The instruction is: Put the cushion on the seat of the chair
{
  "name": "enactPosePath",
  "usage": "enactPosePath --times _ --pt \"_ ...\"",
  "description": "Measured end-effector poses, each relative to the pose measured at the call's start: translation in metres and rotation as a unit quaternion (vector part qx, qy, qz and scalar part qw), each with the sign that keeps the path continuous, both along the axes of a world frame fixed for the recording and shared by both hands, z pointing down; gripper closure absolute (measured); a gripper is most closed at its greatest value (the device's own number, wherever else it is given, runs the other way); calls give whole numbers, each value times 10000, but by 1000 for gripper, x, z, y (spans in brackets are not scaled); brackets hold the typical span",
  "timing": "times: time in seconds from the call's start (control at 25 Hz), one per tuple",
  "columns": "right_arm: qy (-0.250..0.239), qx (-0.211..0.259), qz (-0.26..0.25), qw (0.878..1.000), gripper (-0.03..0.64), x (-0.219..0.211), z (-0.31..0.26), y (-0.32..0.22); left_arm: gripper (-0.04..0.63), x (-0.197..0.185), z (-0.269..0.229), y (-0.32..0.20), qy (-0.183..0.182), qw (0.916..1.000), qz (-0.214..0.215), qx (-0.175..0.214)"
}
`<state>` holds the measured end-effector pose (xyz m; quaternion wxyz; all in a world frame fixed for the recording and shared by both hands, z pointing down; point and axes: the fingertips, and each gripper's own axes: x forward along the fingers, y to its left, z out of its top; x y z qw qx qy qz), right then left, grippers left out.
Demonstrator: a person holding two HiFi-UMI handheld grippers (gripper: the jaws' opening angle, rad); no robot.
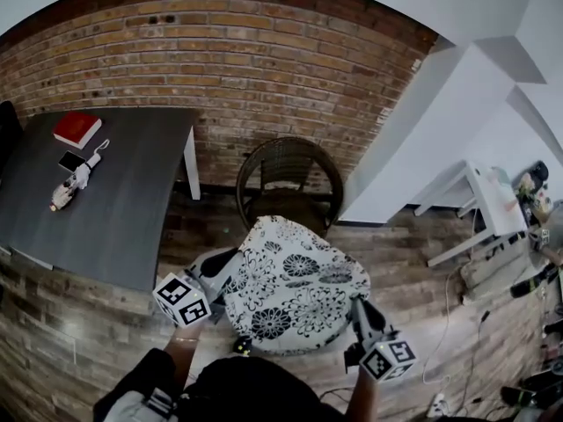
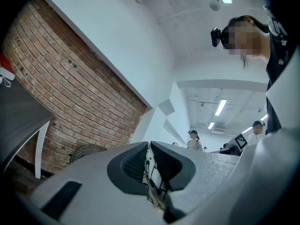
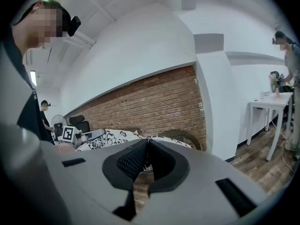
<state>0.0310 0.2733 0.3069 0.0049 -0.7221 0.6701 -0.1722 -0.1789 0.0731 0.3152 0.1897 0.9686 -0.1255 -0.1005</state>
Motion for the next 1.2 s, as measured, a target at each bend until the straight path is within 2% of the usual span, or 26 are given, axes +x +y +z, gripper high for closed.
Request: enactPosePath --times 0.52,0.96,1.2 --pt "238 -173 27 9996 607 6 -4 -21 578 9 11 -21 121 9999 59 -75" --pt "258 -107 -608 9978 607 20 -3 -74 578 -2 29 -38 110 9977 -636 -190" --pt "77 -12 -966 9953 607 51 2 -117 578 20 31 -64 -93 9947 -1016 -105"
